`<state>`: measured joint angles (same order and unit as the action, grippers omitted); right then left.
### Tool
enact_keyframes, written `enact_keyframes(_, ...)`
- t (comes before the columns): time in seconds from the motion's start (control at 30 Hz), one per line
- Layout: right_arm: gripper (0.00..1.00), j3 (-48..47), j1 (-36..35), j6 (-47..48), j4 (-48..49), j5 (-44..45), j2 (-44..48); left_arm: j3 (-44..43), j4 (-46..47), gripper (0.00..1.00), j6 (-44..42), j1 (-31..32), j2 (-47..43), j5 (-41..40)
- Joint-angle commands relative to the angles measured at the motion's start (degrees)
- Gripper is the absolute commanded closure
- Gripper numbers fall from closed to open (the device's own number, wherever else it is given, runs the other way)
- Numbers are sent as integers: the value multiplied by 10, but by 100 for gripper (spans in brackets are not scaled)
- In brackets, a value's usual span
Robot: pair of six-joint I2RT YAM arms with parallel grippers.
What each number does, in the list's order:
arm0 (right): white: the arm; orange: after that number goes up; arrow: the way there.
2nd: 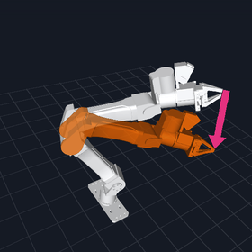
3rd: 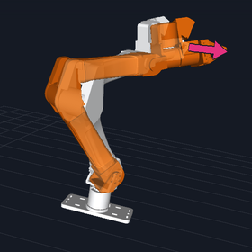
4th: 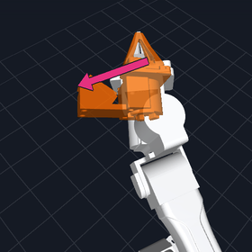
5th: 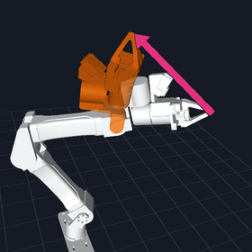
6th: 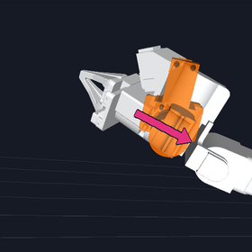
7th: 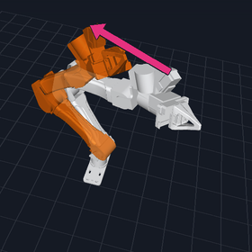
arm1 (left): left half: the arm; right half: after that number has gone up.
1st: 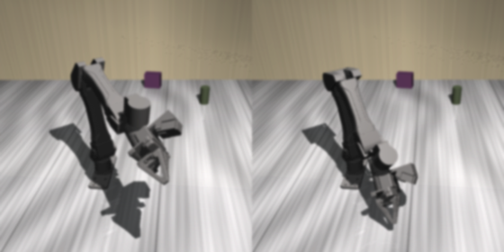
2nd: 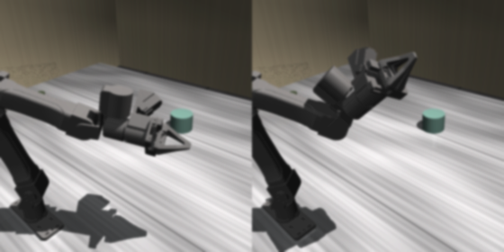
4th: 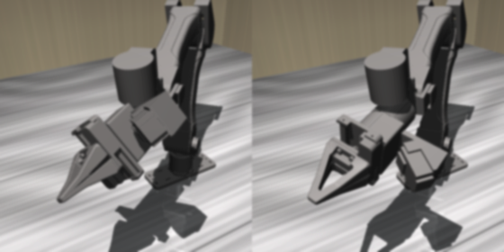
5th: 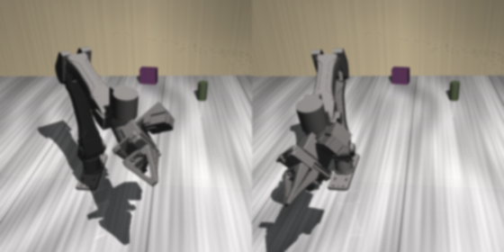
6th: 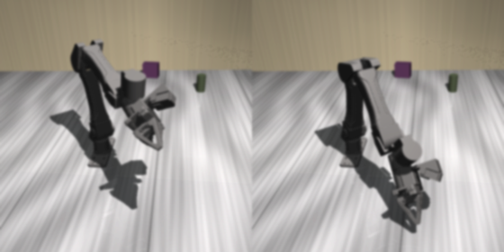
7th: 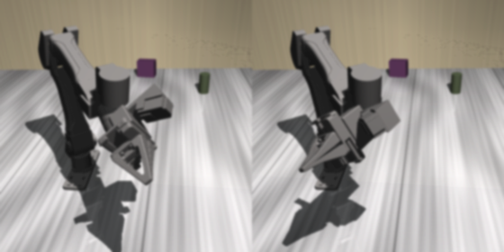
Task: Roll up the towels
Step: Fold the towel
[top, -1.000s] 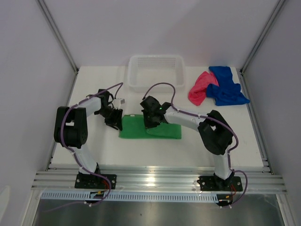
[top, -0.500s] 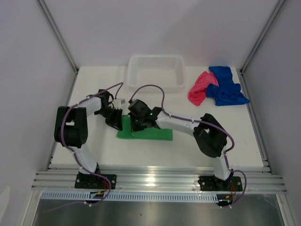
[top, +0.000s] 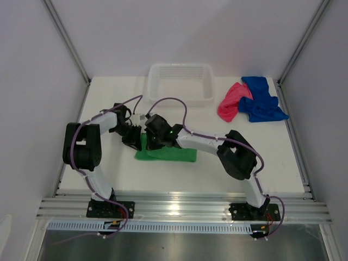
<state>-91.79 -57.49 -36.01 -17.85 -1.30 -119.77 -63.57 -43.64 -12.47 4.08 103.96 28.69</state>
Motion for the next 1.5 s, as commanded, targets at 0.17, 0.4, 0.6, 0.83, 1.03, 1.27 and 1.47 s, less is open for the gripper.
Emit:
enact_keyframes(0.17, 100, 1, -8, -31, 79, 9, 11, -13, 3, 80, -4, -2, 0, 4)
enact_keyframes(0.4, 100, 1, -12, -39, 81, 20, -1, -12, 5, 84, -2, -2, -2, 1)
enact_keyframes(0.6, 99, 1, -11, -60, 80, -27, -36, -16, 0, 78, -5, -5, -8, -5)
enact_keyframes(0.83, 61, -7, -4, -51, 77, -51, -45, -25, -4, 64, -4, -18, -54, -48)
enact_keyframes(1.03, 48, -14, -4, 8, 76, -77, 7, -47, -18, 61, -1, -18, -96, -75)
enact_keyframes(1.27, 44, 30, 22, 60, 35, -56, 141, -88, -42, 58, -6, 19, -86, -62)
enact_keyframes(1.47, 47, 219, 108, 28, 23, -47, 265, -117, -40, 59, -1, 73, -22, -90)
